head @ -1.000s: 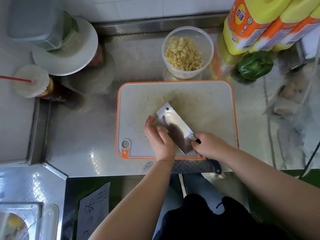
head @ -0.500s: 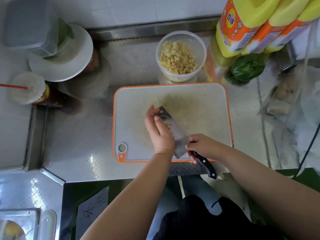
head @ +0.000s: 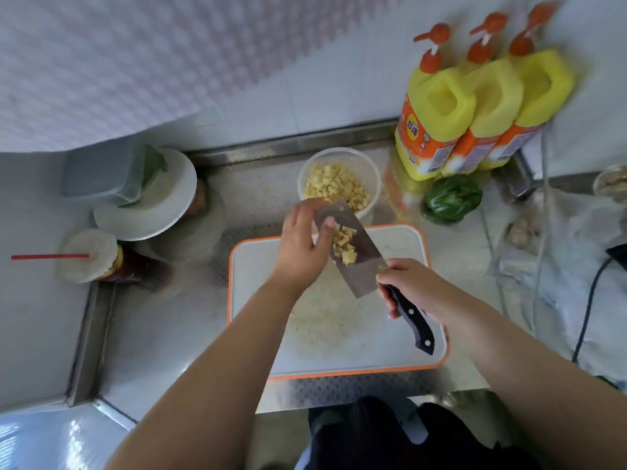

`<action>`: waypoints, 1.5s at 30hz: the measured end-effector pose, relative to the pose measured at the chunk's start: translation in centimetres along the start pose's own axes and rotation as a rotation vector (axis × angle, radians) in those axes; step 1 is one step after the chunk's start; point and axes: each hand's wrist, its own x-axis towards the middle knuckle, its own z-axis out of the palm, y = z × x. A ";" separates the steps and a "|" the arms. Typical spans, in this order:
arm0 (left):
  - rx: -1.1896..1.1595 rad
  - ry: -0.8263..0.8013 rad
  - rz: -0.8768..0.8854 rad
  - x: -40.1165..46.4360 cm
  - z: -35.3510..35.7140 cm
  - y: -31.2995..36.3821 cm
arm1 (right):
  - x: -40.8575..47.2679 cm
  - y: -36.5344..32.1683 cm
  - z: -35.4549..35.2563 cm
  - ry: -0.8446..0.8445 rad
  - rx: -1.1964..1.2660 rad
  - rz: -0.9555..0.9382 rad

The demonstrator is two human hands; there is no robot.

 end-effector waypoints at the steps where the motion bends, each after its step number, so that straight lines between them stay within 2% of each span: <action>1: 0.123 -0.108 0.087 0.8 0.1 0.3 | 0.2 -0.6 -0.3 0.035 0.015 0.000; 3: 0.233 -0.245 0.182 2.7 0.6 0.9 | 0.7 -1.9 -0.9 0.107 0.044 -0.003; 8: 0.337 -0.303 0.282 8.0 2.2 2.0 | 2.1 -5.3 -2.2 0.210 0.065 -0.016; 11: 0.448 -0.262 0.368 10.6 3.0 1.9 | 3.0 -6.9 -2.9 0.236 0.030 -0.022; 16: 0.435 -0.204 0.429 13.3 3.7 1.1 | 4.4 -8.5 -3.2 0.279 0.027 -0.050; 18: 0.422 -0.160 0.403 14.1 4.0 0.7 | 4.9 -8.7 -3.3 0.294 0.049 -0.040; 23: 0.359 -0.102 0.139 15.0 4.0 -0.6 | 5.6 -8.4 -3.9 0.333 0.107 -0.016; 30: 0.400 -0.172 -0.062 14.6 3.2 -1.6 | 4.4 -8.1 -5.7 0.409 -0.002 -0.052; 32: 0.353 -0.120 -0.010 14.3 2.9 -1.0 | 4.1 -7.9 -6.0 0.398 -0.015 -0.051; 37: 0.441 -0.149 0.433 13.2 3.0 0.3 | 3.8 -7.4 -5.5 0.333 0.078 -0.041; 39: 0.441 -0.139 0.434 12.8 3.1 0.5 | 3.6 -7.5 -5.2 0.323 0.137 -0.054; 42: 0.501 -0.109 0.345 12.3 2.7 0.3 | 3.2 -7.8 -5.1 0.319 0.199 -0.072; 45: 0.578 -0.177 0.196 12.2 1.8 0.0 | 2.4 -7.2 -5.4 0.364 0.087 -0.155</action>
